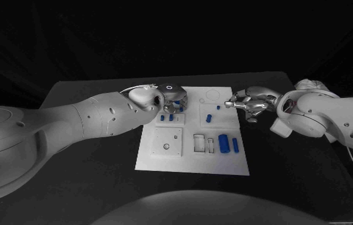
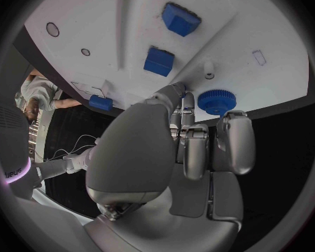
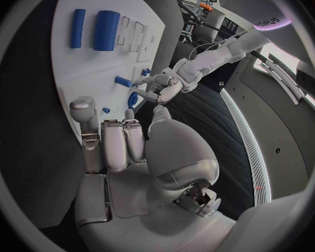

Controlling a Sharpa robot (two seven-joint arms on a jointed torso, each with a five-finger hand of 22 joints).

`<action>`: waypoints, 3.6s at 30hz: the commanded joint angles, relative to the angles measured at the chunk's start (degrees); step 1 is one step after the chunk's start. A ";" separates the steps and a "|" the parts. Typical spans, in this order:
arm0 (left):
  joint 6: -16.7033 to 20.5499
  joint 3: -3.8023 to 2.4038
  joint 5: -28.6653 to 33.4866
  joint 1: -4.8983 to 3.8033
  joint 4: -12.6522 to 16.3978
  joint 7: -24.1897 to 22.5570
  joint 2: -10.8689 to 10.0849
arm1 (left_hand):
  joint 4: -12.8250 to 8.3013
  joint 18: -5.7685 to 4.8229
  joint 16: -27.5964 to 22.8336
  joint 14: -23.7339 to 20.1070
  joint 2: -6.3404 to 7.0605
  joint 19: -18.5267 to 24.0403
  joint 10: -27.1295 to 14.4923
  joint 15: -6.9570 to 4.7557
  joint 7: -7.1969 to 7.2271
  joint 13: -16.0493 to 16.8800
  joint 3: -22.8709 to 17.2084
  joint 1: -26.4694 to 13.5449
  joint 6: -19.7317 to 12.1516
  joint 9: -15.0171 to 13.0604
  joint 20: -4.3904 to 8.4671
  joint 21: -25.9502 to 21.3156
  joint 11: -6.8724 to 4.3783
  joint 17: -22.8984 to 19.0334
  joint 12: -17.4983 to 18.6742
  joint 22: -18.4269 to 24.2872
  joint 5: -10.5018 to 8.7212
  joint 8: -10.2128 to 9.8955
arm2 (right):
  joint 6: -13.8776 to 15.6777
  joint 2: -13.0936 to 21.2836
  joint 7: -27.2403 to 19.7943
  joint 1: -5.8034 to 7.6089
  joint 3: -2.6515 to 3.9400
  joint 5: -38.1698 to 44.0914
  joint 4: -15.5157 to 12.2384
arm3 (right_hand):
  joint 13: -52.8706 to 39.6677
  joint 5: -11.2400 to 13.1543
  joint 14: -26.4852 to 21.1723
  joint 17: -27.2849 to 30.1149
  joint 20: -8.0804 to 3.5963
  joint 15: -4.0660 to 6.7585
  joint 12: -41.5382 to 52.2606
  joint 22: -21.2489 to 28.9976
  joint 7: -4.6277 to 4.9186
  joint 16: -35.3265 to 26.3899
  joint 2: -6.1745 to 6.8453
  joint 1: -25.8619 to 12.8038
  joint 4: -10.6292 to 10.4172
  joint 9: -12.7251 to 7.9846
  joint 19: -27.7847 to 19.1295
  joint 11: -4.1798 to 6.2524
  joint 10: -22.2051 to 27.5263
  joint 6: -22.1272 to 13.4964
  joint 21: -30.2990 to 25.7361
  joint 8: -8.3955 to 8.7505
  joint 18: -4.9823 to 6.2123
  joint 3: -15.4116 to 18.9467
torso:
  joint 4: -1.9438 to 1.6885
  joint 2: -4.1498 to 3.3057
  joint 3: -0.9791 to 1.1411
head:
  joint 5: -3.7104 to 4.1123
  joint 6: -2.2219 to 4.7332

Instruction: Assemble the parts on the task board

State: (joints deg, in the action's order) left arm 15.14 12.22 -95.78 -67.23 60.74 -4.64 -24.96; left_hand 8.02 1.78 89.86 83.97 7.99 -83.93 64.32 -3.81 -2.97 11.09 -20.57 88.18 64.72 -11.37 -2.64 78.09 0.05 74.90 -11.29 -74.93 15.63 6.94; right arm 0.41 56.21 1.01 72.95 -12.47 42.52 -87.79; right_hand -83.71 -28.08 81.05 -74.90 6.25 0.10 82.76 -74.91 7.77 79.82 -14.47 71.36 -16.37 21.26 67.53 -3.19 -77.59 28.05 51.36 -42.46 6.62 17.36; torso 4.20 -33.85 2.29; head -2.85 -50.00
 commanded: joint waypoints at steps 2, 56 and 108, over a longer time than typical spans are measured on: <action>3.25 -0.04 -0.48 0.07 0.18 -0.84 -0.02 | -0.56 0.99 0.14 6.03 -0.71 -1.00 1.23 -0.38 -0.11 0.01 0.22 -0.04 1.08 -0.25 0.37 -0.10 -0.05 15.10 -0.28 -11.29 0.59 0.45 | -0.59 -0.05 -0.22 -0.04 0.00 -0.04 -0.02 | 5.37 -0.12 -0.45 -3.84 0.10 -0.06 -0.14 -4.77 -0.03 -0.30 -0.11 0.55 0.00 0.00 -0.44 0.24 0.00 0.38 -0.44 0.05 1.03 -0.34 | 0.01 -0.01 -0.01 | -0.09 0.00; -0.74 -0.44 3.10 -2.46 7.66 0.87 -8.97 | -1.29 1.03 0.14 6.03 -0.37 -1.03 2.43 -0.15 -0.60 -0.94 0.44 -0.60 1.02 0.11 0.25 -0.52 0.34 15.10 1.53 -11.28 -0.29 -0.34 | -0.64 0.21 -0.27 -0.09 -0.01 -0.01 -0.03 | 5.62 -0.08 -0.68 -3.59 0.15 -0.09 -0.30 -4.68 -0.04 -0.51 -0.08 0.58 0.00 -0.09 -0.66 0.23 0.30 0.51 -0.88 0.24 1.10 -0.40 | -0.44 0.28 0.24 | -0.41 0.00; -4.31 -0.35 2.33 -1.43 5.37 1.88 -7.01 | -1.39 1.18 0.14 6.03 -0.54 -0.68 2.03 0.01 -0.67 -1.13 0.30 -0.60 0.42 0.32 0.12 -1.31 0.48 15.10 2.13 -11.07 -0.10 -0.81 | -0.80 0.26 0.04 -0.10 -0.01 -0.06 0.01 | 5.70 -0.09 -0.79 -3.49 0.16 -0.11 -0.36 -4.65 -0.04 -0.60 -0.07 0.64 0.03 -0.14 -0.74 0.22 0.41 0.56 -1.05 0.35 1.12 -0.46 | -0.49 0.26 0.21 | -0.16 0.00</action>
State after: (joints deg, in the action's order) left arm 12.09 11.84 -93.08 -68.71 66.03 -3.03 -32.03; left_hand 6.86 1.79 89.86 83.97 7.78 -83.93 66.73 -3.80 -3.65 9.90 -20.15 87.63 65.59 -10.98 -2.64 76.98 0.50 74.90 -9.49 -74.90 15.60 6.38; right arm 0.40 56.50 1.09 72.89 -12.47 42.41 -87.77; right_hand -83.68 -28.08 80.64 -74.95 6.46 0.10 82.69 -74.90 7.58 79.60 -14.44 71.33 -16.37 21.19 67.33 -3.28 -77.07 28.24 50.69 -42.46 6.62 17.36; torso 3.73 -33.57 2.50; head -2.99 -49.99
